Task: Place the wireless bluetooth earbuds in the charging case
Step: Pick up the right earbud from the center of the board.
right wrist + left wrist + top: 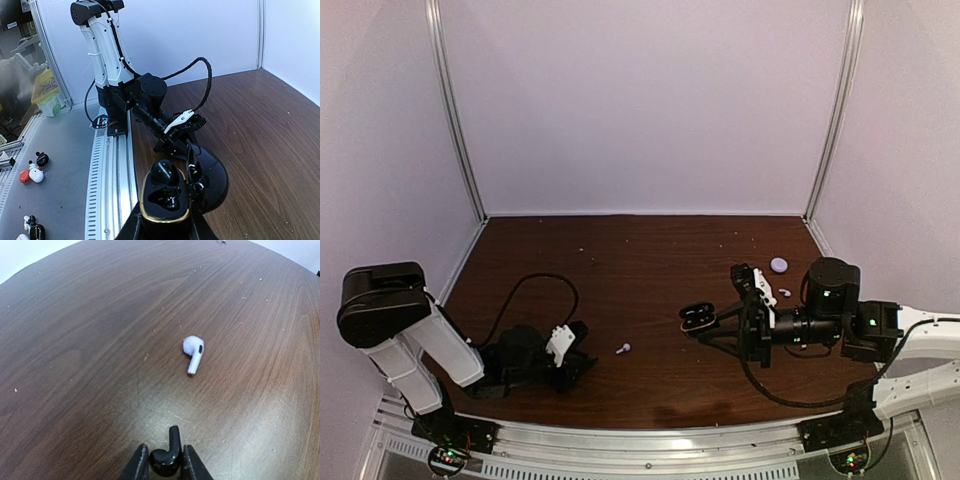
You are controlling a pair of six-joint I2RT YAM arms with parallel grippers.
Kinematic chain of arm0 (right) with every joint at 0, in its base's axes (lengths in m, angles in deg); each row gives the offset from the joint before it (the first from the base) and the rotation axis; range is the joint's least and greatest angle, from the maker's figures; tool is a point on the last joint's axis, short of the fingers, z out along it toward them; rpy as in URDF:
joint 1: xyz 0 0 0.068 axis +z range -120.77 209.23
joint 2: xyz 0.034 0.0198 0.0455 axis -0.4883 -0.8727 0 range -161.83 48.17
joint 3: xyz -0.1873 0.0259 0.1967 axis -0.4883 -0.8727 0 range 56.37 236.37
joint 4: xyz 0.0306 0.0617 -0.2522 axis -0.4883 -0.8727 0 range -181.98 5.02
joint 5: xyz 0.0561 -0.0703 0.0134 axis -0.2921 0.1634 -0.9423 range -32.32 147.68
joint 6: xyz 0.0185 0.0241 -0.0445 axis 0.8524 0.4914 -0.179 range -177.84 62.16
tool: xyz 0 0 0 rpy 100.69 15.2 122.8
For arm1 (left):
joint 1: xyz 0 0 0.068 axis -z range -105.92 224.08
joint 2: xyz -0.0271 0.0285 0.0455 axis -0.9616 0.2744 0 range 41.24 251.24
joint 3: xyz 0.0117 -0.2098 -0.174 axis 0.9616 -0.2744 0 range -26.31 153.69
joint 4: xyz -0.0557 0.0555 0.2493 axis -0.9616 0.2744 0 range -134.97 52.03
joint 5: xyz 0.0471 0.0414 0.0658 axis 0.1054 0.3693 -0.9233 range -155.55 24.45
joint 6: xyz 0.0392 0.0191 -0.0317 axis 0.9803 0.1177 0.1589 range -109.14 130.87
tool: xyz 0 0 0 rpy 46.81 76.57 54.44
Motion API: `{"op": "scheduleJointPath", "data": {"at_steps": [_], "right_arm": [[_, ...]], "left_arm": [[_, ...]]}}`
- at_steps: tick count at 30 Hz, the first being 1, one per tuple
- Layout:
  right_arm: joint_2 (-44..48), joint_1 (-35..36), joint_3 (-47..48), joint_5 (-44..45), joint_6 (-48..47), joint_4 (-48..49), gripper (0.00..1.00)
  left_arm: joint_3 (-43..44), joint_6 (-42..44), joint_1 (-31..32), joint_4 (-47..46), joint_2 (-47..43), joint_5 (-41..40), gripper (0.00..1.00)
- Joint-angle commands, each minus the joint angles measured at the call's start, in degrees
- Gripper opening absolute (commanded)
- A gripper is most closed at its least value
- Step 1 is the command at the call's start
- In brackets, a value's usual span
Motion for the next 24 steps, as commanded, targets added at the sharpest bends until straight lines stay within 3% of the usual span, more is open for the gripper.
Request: {"op": "scheduleJointPath", "data": {"at_steps": [1,12,24], "right_arm": [[0.4,-0.24,1.51,0.7,-0.07,0.85,0.0],[1.11,-0.24,0.64,1.01,0.19,1.11,0.0],[0.56,-0.24,-0.71,2.05,-1.42,2.92,0.0]], "left_arm": [[-0.99,-0.56,0.28,1.29,0.89,0.84,0.23],[1.24,0.62,1.1,6.5,-1.33,-0.49,0.14],[7.66,2.51,2.85,29.16,-18.12,-1.48,0.03]]}}
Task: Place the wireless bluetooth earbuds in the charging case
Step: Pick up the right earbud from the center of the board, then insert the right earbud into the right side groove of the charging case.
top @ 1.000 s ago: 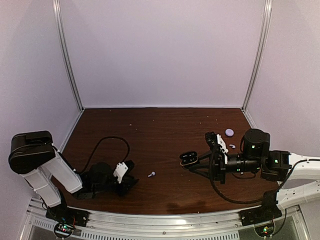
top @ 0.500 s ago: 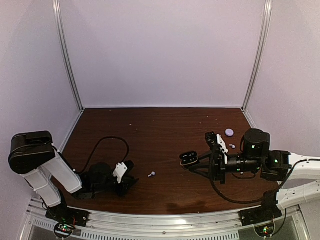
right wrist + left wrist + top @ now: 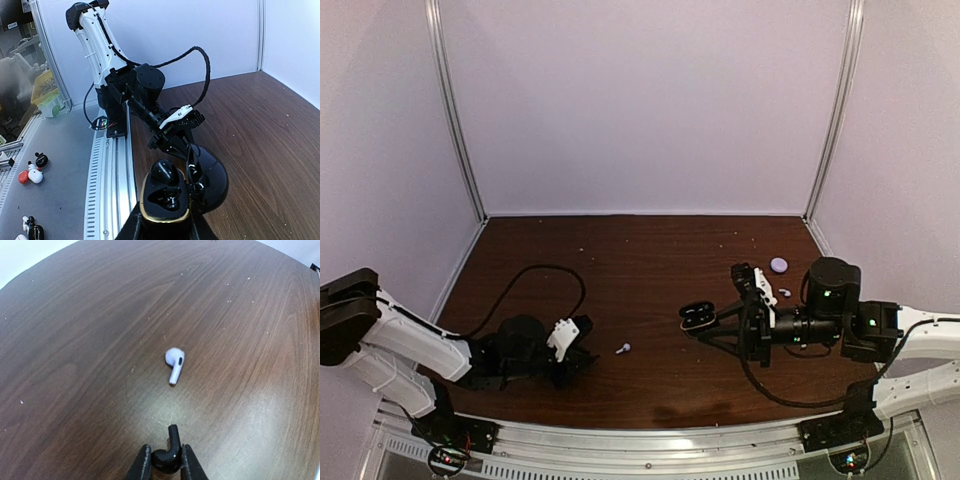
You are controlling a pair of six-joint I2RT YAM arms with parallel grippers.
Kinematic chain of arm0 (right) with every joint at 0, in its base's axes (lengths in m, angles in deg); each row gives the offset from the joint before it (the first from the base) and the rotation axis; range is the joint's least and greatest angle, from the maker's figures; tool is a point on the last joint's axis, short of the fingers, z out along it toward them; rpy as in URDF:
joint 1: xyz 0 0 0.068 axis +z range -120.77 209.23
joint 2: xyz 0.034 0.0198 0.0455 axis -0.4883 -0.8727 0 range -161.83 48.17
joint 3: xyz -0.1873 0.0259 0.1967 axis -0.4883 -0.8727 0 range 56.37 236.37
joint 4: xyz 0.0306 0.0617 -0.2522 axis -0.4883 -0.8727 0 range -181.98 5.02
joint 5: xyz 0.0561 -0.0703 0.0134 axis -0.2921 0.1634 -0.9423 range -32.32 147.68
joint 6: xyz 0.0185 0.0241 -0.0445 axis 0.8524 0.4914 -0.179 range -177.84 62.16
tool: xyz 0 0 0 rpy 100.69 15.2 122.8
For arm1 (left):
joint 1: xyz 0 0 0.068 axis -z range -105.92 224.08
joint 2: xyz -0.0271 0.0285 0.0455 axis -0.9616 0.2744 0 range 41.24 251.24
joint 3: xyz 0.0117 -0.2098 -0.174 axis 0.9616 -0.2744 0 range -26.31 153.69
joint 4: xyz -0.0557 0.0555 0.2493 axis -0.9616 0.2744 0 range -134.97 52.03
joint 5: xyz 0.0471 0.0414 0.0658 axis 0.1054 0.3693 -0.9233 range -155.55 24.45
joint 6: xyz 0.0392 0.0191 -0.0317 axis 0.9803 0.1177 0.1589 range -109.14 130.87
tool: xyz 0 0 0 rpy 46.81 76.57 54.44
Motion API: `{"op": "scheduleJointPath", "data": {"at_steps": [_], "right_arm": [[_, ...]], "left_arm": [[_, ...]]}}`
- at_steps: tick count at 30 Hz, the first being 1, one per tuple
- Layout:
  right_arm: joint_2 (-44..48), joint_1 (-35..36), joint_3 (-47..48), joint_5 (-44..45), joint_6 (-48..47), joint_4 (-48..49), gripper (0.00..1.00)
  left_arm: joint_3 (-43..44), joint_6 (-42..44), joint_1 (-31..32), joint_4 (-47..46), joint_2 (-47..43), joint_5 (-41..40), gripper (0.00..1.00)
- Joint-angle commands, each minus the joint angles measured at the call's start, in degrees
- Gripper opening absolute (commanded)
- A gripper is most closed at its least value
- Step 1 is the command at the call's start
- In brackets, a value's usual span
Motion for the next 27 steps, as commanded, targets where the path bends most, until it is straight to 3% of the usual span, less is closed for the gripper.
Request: {"op": "scheduleJointPath", "data": {"at_steps": [1,5,12,19,27], "right_arm": [[0.32,-0.24,-0.75,2.31,-1.87,2.46,0.0],[-0.58,-0.14,-1.76,3.14,-5.28,4.64,0.0],[-0.53,-0.06,-4.71,5.41,-10.17,10.2,0.0],[-0.86,0.19,-5.96,6.68,-13.03,10.85,0.0],[-2.59,1.86,-5.47,6.7,-13.7,9.32,0.0]], "left_arm": [[4.73,1.99,0.77,12.63,-7.94,0.02,0.03],[10.33,2.11,3.98,22.98,-14.9,0.51,0.02],[25.16,4.32,9.59,40.88,-17.98,2.39,0.02],[40.39,8.34,15.4,52.54,-12.61,4.42,0.02],[52.77,12.5,17.18,57.57,-7.32,4.82,0.01]]}}
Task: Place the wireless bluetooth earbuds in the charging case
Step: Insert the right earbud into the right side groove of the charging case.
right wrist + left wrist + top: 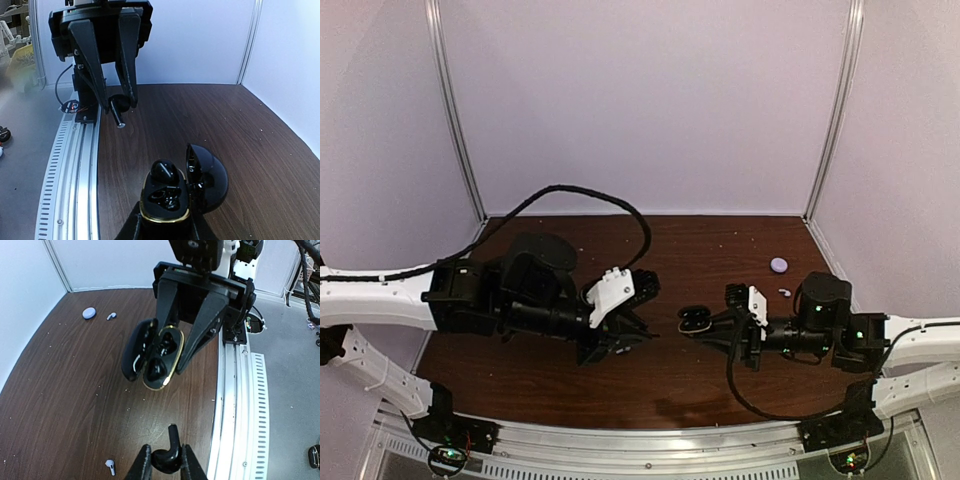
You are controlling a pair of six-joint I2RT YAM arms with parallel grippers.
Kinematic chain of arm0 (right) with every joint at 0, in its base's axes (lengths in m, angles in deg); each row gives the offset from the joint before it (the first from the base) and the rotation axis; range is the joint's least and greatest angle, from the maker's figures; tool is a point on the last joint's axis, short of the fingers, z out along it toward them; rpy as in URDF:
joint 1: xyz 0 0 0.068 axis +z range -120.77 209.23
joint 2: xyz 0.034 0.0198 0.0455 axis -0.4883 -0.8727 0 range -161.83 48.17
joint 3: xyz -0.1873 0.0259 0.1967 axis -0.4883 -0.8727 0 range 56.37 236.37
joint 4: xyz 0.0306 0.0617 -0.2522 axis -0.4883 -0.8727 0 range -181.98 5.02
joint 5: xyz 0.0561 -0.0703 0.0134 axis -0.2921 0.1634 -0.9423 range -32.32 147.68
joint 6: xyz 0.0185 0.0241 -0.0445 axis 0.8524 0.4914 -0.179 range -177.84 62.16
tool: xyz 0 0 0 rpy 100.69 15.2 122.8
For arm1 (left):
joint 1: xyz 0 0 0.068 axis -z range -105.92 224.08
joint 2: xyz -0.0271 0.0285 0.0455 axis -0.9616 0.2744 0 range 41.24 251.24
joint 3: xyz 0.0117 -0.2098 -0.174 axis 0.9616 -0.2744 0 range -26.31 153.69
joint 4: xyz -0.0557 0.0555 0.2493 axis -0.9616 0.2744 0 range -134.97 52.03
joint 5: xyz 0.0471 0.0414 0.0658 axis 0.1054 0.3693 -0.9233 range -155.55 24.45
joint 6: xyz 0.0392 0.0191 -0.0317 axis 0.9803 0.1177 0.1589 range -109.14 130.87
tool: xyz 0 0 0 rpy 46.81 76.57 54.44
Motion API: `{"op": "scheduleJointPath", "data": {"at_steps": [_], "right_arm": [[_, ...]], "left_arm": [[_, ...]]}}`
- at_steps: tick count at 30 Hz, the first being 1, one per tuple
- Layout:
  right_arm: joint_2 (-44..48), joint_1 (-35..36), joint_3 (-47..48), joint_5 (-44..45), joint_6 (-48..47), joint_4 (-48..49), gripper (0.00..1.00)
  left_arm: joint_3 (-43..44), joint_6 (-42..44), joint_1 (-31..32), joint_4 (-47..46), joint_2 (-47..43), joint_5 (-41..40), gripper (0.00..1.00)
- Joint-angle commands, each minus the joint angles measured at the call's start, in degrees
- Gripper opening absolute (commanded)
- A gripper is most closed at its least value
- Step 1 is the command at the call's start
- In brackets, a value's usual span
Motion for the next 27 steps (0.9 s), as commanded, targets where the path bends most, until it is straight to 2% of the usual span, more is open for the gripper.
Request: {"op": "scheduleJointPath", "data": {"at_steps": [1,9,27], "right_arm": [[-0.94,1.19,0.26,0.68,-1.31,0.68,0.0],[-1.53,2.25,0.04,-0.06,-1.51,1.58,0.0],[-6.91,3.61,1.14,-0.43,-1.56,4.55,0.0]], "left_arm": [[6.56,4.04,0.3,4.21,2.2,0.72,0.01],[12.69,4.79,1.51,7.3,7.19,0.37,0.01],[18.62,5.3,2.36,10.21,13.48,-1.6,0.01]]}}
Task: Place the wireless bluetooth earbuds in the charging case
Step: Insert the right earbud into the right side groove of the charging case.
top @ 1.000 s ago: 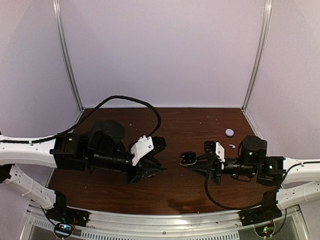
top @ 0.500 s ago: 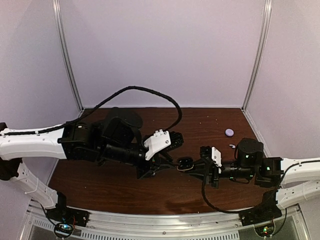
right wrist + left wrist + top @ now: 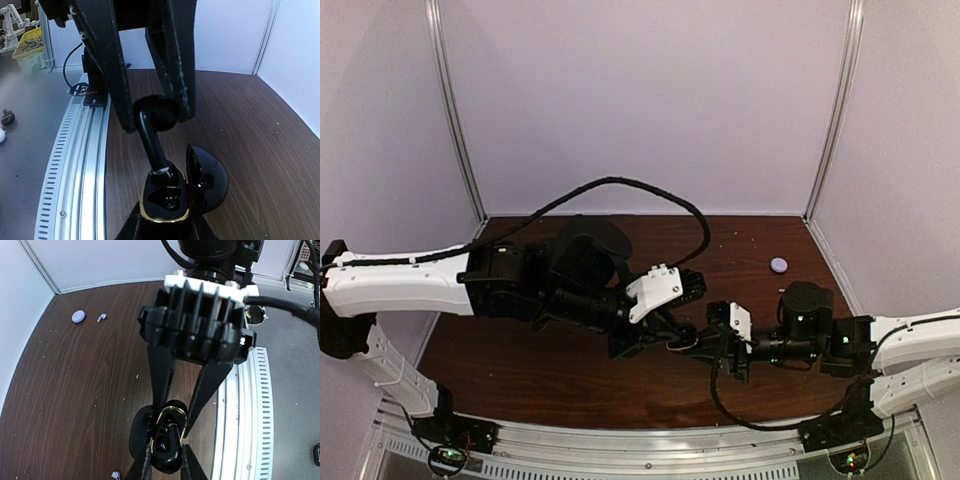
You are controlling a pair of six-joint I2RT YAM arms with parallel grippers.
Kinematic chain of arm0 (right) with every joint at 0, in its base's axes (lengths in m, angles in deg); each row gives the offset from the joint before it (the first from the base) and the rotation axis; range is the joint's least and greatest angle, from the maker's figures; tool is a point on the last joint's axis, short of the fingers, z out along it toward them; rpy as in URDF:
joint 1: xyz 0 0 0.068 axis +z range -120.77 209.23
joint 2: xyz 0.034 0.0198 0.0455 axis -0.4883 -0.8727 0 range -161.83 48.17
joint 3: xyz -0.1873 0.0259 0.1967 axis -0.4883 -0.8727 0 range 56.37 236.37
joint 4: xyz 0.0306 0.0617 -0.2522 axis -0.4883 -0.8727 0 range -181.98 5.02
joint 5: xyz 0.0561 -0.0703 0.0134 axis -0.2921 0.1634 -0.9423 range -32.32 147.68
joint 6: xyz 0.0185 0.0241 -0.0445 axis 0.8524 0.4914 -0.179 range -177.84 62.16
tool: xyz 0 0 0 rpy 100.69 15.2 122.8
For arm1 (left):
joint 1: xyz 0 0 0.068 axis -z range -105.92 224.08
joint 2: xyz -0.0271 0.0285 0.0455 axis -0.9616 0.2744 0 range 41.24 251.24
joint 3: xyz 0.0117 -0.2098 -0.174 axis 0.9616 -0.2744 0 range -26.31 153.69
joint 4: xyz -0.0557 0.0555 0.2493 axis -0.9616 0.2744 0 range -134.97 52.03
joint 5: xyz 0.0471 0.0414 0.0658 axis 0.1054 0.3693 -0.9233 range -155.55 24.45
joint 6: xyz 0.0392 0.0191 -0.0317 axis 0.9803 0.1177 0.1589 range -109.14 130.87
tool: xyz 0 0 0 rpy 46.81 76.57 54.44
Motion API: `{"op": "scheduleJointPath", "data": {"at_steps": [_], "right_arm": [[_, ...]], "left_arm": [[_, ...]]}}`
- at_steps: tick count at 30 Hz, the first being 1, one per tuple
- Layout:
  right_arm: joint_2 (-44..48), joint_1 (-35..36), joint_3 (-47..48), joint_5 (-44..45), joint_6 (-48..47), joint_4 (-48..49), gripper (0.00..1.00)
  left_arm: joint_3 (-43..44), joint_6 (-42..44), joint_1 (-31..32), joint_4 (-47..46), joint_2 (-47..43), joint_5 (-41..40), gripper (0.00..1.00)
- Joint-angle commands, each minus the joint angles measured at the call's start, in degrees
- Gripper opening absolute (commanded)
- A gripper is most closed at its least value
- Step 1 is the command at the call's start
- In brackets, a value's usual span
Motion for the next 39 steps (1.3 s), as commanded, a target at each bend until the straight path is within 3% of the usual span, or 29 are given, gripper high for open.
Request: {"op": "scheduleJointPath", "data": {"at_steps": [1,39], "right_arm": [[-1.58,0.53,1.08,-0.57,-0.27,3.14,0.0],[-1.22,1.02,1.17,-2.16,1.56,5.37,0.0]], "left_arm": [[2.13,0.64,0.37,0.81,0.92,-2.4,0.01],[3.59,0.07,2.08,4.13,4.55,-3.78,0.0]]}}
